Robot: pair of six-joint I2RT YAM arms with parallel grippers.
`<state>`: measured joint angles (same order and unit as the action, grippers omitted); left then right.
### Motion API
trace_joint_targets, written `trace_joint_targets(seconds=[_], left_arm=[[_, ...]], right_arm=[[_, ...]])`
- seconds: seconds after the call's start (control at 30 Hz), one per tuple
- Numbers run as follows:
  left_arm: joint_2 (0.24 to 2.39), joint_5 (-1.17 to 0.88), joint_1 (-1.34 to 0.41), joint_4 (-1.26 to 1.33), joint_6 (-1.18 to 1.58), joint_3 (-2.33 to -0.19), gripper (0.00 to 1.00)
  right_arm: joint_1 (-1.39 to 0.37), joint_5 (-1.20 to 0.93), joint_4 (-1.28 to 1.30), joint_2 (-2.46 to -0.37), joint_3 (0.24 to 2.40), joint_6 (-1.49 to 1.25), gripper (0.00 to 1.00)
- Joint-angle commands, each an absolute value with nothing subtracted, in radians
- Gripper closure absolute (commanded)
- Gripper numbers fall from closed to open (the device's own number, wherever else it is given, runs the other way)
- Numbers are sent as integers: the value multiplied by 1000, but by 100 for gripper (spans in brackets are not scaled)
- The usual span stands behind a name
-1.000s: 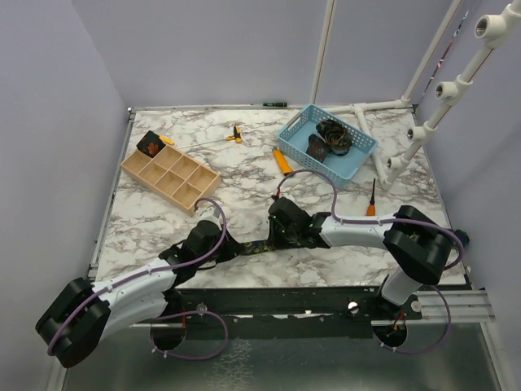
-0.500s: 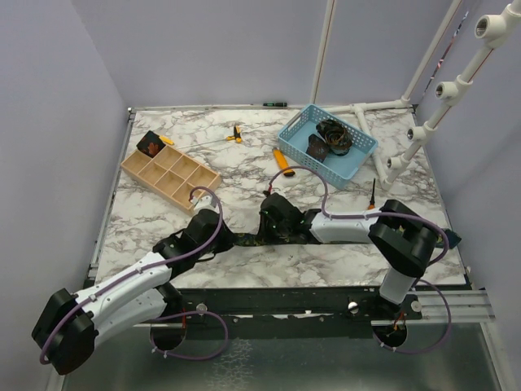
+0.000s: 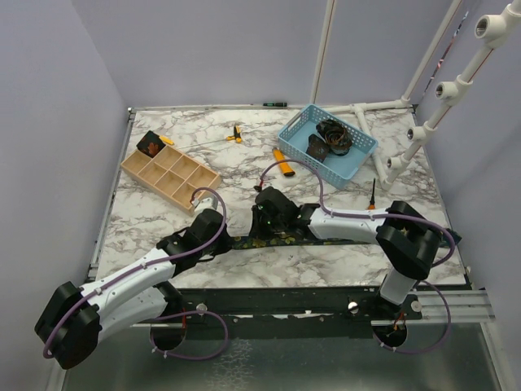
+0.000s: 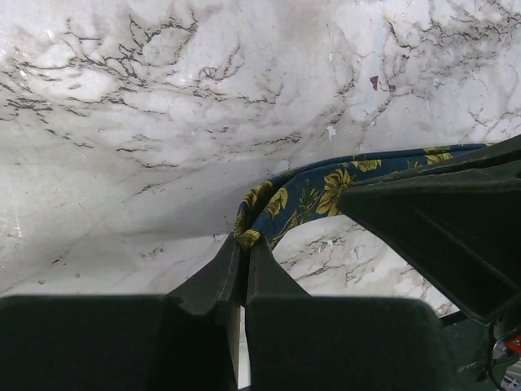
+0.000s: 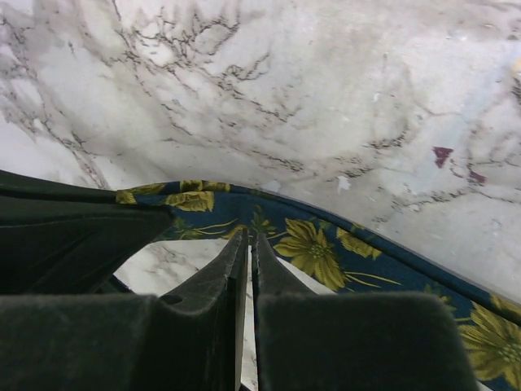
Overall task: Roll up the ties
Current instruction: Roll the tie at the center of the board.
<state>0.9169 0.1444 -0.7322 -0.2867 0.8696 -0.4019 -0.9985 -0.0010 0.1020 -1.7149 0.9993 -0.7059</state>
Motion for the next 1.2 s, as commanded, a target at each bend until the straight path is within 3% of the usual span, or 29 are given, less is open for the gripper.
trace_joint_targets(seconds=[0.0,0.67,1.17], left_arm=[[922,168,-727,-303,853,-424,100],[902,132,-727,-293,849,-471,100],[1148,94,-757,-236,843,-544,100]], right_arm=[[-1010,-97,79,-1780,1022,-687,91],[-1011,-185,-17,-1988,1057,-762,93],[-1010,-284,-379,-2025,947,-841,100]])
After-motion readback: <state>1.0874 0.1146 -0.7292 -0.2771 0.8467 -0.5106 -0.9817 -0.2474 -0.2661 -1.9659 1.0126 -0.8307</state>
